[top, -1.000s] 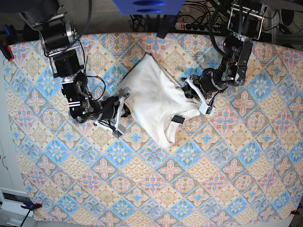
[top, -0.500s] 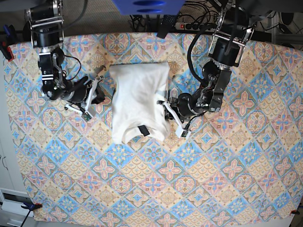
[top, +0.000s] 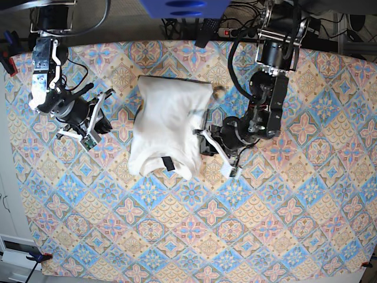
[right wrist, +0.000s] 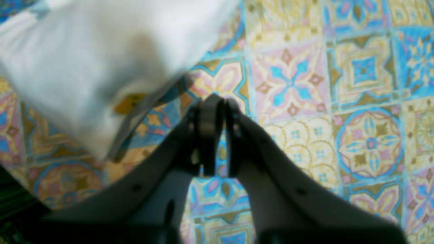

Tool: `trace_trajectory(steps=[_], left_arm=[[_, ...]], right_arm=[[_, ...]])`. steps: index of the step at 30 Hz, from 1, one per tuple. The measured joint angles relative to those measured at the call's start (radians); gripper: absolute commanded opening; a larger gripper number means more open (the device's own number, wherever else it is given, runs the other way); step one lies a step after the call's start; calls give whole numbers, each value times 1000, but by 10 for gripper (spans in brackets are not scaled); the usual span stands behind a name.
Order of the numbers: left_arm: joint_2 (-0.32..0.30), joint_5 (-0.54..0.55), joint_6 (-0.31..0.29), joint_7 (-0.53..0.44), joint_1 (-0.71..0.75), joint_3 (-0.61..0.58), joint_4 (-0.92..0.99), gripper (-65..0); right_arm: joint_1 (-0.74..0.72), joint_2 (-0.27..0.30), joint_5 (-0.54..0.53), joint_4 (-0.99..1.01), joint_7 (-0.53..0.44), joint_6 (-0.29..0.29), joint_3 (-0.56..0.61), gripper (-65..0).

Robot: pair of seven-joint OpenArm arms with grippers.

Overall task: Fold the T-shirt properly
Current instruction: 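Grasp the shirt's sides with both grippers and fold them inward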

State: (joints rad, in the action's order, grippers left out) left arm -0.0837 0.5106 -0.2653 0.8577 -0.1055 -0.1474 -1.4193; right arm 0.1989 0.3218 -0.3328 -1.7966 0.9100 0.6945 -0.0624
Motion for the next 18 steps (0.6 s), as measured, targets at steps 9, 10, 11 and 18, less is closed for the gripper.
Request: trace_trajectory(steps=[9, 10, 11, 18], left_arm=[[-5, 163, 2, 42, 139, 13, -133, -605], [-3, 170, 0, 43, 158, 12, -141, -605], [-3, 166, -1, 43, 173, 10, -151, -605], [-13, 166, -3, 37, 205, -103, -223, -604]], right_arm=[[-28, -1, -219, -34, 4, 1, 64, -606], [-39, -6, -216, -27, 5, 2, 79, -606], [-53, -15, -219, -14, 4, 1, 91, -606], [-167, -87, -216, 162, 4, 2, 201, -606]])
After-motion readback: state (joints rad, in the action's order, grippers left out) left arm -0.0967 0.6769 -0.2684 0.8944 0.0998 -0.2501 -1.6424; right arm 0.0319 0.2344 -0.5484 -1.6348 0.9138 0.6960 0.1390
